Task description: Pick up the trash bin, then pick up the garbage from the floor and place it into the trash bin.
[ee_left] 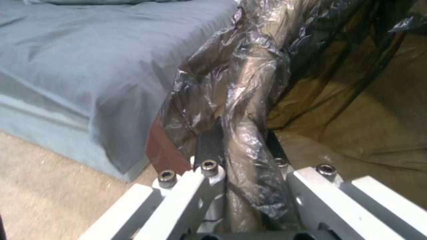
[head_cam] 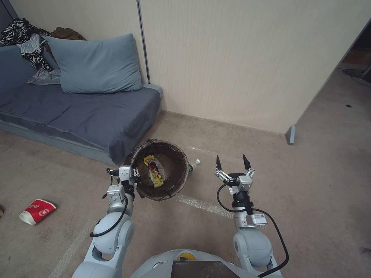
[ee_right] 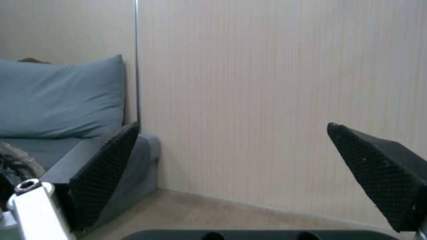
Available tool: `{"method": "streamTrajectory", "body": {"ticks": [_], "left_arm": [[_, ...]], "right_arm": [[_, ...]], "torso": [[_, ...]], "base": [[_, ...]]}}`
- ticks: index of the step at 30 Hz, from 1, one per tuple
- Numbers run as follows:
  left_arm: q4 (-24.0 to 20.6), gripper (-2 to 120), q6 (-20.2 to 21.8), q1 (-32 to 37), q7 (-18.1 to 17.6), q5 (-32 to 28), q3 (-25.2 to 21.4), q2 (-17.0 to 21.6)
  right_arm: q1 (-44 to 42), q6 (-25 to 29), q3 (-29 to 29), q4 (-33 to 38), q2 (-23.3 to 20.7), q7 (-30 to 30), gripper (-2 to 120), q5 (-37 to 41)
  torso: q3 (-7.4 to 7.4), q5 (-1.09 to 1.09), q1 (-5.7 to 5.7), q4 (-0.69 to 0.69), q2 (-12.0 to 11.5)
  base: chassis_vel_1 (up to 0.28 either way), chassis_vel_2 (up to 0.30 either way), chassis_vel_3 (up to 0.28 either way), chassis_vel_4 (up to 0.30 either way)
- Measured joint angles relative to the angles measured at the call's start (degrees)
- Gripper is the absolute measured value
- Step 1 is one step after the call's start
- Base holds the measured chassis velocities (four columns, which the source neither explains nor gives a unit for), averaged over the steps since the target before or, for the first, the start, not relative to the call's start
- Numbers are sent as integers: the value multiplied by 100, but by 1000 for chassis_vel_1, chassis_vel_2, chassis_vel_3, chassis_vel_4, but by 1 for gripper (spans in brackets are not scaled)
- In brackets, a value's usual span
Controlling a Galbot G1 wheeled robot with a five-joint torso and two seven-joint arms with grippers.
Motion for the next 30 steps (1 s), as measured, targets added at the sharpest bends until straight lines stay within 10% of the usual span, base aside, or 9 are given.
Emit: {"method": "streamTrajectory", "body": {"ticks": [19, 30], "left_arm": [[19, 3, -24, 11, 0, 41, -8, -22], [-168, 3, -44, -10, 18, -10, -117, -57]], "right_arm": [[91, 319, -25, -83, -36, -160, 100, -96], [1362, -1762, -511, -63, -799, 722, 100, 939]], "torso": [[0, 0, 0, -1, 0], [1, 0, 1, 0, 0]], "base": [[-29, 36, 28, -25], [0, 0, 0, 0]]}}
